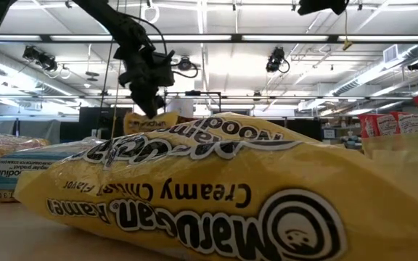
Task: Sort Maruchan noodles
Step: Put the yellow noodle pack into the pink bin
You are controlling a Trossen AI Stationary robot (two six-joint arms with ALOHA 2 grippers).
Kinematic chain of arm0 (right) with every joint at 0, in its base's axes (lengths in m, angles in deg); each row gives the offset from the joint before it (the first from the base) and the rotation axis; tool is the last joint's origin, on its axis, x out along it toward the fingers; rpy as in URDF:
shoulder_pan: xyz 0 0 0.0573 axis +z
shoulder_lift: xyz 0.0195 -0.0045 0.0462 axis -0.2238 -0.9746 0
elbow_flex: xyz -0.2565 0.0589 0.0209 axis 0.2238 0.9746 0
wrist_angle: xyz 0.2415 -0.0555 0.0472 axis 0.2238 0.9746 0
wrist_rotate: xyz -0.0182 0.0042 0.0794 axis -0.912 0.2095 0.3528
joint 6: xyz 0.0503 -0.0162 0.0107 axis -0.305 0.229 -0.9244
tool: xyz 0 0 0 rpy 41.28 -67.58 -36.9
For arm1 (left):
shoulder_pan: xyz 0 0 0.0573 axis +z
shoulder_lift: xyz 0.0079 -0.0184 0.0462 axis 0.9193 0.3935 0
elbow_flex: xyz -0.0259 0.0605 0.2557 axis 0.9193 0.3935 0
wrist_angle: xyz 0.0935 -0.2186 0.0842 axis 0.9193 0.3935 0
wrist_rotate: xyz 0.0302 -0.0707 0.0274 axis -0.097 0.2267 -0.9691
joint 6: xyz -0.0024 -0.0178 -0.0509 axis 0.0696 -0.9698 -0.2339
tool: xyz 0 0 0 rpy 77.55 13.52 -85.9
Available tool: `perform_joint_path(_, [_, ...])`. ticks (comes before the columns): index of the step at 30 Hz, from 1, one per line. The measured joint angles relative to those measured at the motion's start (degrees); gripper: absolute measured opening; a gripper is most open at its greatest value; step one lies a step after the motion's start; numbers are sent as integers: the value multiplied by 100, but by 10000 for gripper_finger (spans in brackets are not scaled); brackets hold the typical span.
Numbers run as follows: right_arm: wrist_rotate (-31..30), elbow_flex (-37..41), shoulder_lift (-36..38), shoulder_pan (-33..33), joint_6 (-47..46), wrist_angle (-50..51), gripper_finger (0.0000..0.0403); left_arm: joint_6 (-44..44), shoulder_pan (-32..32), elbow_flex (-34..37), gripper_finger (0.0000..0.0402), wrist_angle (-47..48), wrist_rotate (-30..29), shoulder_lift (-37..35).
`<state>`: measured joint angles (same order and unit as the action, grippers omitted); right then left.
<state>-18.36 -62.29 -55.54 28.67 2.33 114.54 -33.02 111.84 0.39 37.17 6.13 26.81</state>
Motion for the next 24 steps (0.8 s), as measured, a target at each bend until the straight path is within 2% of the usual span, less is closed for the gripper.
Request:
perform_joint_path(7, [-4, 0, -298, -239, 30, -25, 124, 117, -66, 88, 7, -103, -44, 0])
perform_joint_path(11, [-8, 0, -308, -480, 30, -151, 124, 121, -223, 88, 8, -130, -671, 0])
perform_joint_path(13, [-10, 0, -282, -592, 32, -279, 124, 154, -291, 88, 12, -159, -742, 0])
perform_joint_path(18, [-9, 0, -214, -838, 197, -410, 124, 146, -396, 88, 47, -294, -778, 0])
perform_joint_path(24, [-8, -2, -162, -1088, 497, -481, 124, -18, -412, 88, 110, -328, -1135, 0])
